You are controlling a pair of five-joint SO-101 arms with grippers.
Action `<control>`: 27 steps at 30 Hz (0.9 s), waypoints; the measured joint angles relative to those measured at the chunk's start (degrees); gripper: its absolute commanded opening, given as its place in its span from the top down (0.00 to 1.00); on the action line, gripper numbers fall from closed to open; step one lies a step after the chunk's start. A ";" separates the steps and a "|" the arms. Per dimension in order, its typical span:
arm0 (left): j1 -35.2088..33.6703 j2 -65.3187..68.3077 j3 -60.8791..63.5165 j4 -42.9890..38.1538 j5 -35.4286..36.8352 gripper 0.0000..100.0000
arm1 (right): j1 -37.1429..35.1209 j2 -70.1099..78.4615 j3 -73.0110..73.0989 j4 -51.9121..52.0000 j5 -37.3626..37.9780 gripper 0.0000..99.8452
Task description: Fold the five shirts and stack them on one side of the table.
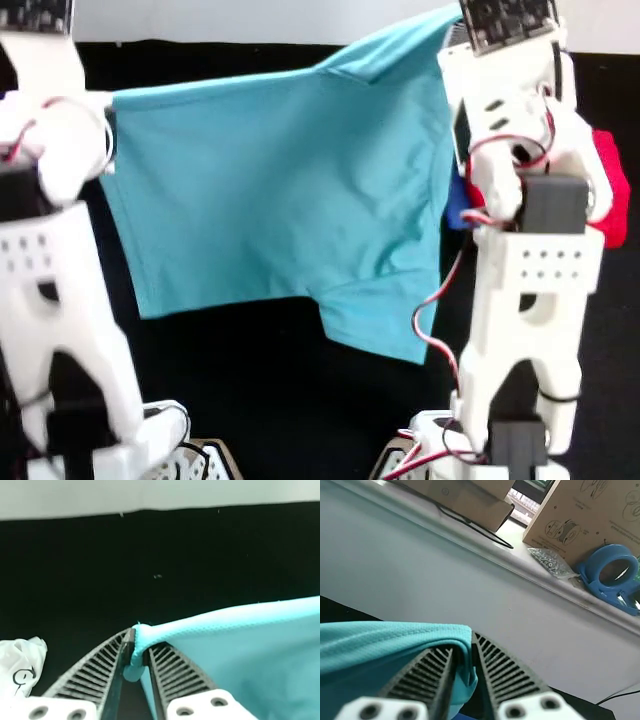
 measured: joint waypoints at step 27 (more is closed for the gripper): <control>0.00 46.86 -12.75 -7.38 0.00 0.99 | -0.44 38.59 0.09 -4.40 0.00 0.99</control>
